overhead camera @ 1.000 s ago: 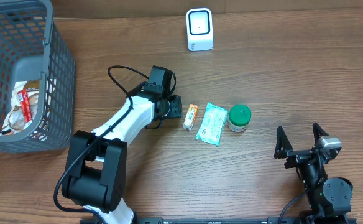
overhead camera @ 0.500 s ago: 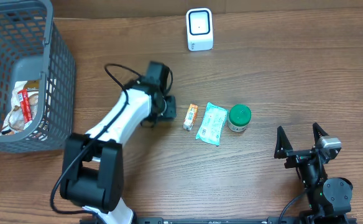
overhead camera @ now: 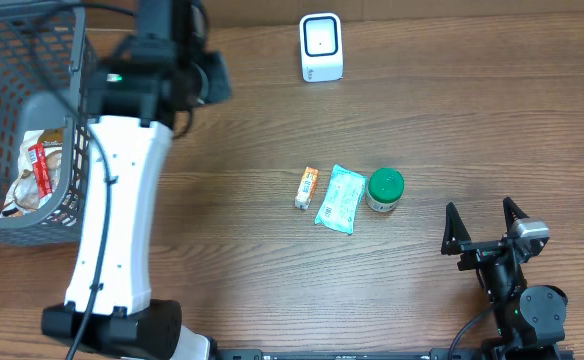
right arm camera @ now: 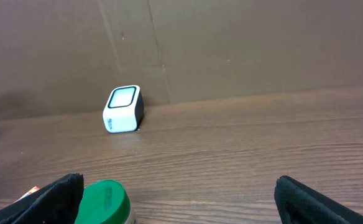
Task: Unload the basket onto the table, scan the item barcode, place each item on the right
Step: 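Move the left gripper back over the grey basket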
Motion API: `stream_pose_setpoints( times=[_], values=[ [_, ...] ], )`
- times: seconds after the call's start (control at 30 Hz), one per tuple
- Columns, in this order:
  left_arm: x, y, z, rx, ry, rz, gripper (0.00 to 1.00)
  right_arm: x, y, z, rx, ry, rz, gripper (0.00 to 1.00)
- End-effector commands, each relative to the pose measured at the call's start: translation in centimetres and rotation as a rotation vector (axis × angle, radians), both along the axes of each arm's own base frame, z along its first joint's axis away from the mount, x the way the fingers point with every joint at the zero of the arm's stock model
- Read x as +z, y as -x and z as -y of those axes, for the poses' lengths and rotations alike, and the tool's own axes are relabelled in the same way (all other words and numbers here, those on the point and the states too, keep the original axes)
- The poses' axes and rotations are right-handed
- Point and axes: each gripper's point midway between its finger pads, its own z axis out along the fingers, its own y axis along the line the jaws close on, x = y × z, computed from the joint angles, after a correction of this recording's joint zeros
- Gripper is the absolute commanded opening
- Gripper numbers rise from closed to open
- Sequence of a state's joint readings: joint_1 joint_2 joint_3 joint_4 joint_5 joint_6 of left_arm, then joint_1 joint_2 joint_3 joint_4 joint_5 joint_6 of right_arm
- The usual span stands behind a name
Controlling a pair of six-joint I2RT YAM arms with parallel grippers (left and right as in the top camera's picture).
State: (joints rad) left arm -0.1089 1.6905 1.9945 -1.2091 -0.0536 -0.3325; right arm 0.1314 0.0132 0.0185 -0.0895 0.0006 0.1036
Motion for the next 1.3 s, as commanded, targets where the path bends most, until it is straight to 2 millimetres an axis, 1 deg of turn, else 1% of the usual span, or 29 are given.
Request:
stream_pose_setpoints(
  times=[0.0, 0.07, 0.13, 0.23, 0.37, 0.57, 0.77, 0.87, 0.93, 1.27],
  values=[
    [5.6, 0.3, -3.8, 0.082, -0.032, 0.136, 0.19, -0.3, -0.1, 0.2, -0.010, 0.004, -0.002, 1.00],
    [7.5, 0.4, -5.5, 0.126, -0.031, 0.185, 0.19, -0.3, -0.1, 0.2, -0.009, 0.004, -0.001, 1.00],
    [8.9, 0.5, -7.4, 0.170, -0.035, 0.223, 0.19, -0.3, -0.1, 0.2, -0.009, 0.004, -0.002, 1.00],
    [10.1, 0.8, -10.4, 0.243, -0.043, 0.261, 0.21, -0.3, -0.1, 0.2, -0.010, 0.004, -0.002, 1.00],
    [10.4, 1.8, -15.0, 0.366, -0.045, 0.273, 0.24, -0.3, -0.1, 0.2, -0.009, 0.004, -0.002, 1.00],
    [10.3, 4.1, -21.4, 0.532, -0.065, 0.268, 0.25, -0.3, -0.1, 0.2, -0.009, 0.004, -0.002, 1.00],
    [10.3, 6.7, -26.2, 0.662, -0.082, 0.265, 0.25, -0.3, -0.1, 0.2, -0.010, 0.004, -0.002, 1.00],
    [10.2, 7.8, -27.8, 0.705, -0.082, 0.261, 0.24, -0.3, -0.1, 0.2, -0.010, 0.004, -0.002, 1.00],
    [10.1, 8.2, -28.4, 0.724, -0.083, 0.258, 0.23, -0.3, -0.1, 0.2, -0.009, 0.004, -0.002, 1.00],
    [9.2, 8.4, -28.9, 0.735, -0.080, 0.228, 0.24, -0.3, -0.1, 0.2, -0.010, 0.004, -0.001, 1.00]
  ],
)
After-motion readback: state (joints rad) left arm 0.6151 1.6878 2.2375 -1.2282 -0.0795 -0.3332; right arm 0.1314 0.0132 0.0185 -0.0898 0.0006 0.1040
